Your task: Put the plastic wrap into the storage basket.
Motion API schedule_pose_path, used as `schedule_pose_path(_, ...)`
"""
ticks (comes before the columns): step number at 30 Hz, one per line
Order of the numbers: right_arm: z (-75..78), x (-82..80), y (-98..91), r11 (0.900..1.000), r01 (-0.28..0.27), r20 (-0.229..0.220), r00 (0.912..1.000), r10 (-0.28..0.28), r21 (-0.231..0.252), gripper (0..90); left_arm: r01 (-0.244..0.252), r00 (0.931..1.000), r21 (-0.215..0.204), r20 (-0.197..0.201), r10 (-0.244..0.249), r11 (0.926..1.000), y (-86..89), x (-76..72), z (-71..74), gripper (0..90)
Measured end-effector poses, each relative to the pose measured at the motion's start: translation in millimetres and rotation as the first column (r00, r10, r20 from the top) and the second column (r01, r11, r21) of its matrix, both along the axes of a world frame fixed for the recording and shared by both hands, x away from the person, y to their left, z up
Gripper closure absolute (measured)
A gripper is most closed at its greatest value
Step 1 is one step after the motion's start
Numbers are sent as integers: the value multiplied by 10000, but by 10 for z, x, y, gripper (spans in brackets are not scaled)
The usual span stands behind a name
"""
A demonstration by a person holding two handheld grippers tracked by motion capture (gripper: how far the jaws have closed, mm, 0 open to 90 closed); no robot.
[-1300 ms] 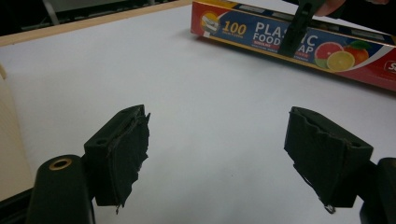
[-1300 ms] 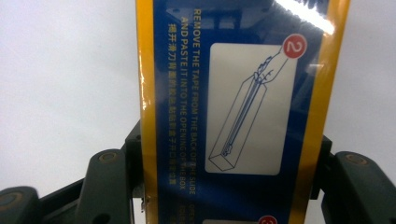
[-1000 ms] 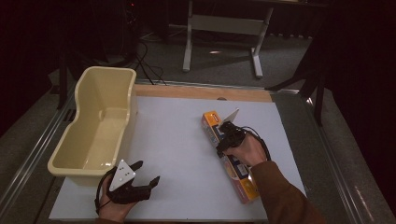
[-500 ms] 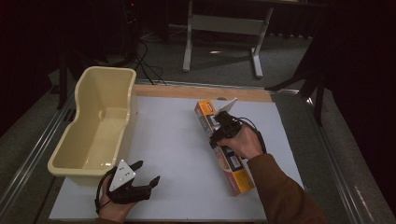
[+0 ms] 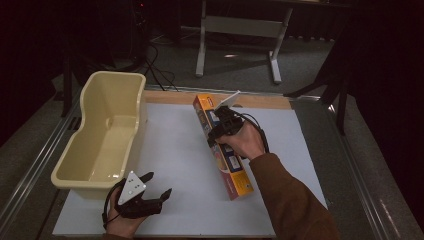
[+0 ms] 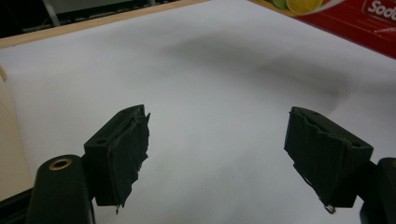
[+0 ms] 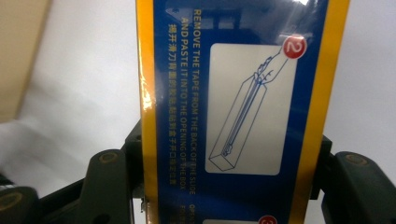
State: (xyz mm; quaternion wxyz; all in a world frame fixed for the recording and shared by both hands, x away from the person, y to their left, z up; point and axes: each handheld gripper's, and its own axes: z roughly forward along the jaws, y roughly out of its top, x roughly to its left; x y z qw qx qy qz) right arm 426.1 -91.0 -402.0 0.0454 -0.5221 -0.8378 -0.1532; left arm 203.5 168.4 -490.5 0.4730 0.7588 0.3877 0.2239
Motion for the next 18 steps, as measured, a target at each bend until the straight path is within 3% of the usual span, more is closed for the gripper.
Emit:
schedule_pose_path(7,88,64,274,9999,55,67,10000,-56,101,403,-9,10000,33,46,9,10000,-1,-1,0,216)
schedule_pose_path(18,273,117,685,9957,-58,-75,10000,66,930,402,53,10000,22,21,-53,10000,-30,-5,-18,216)
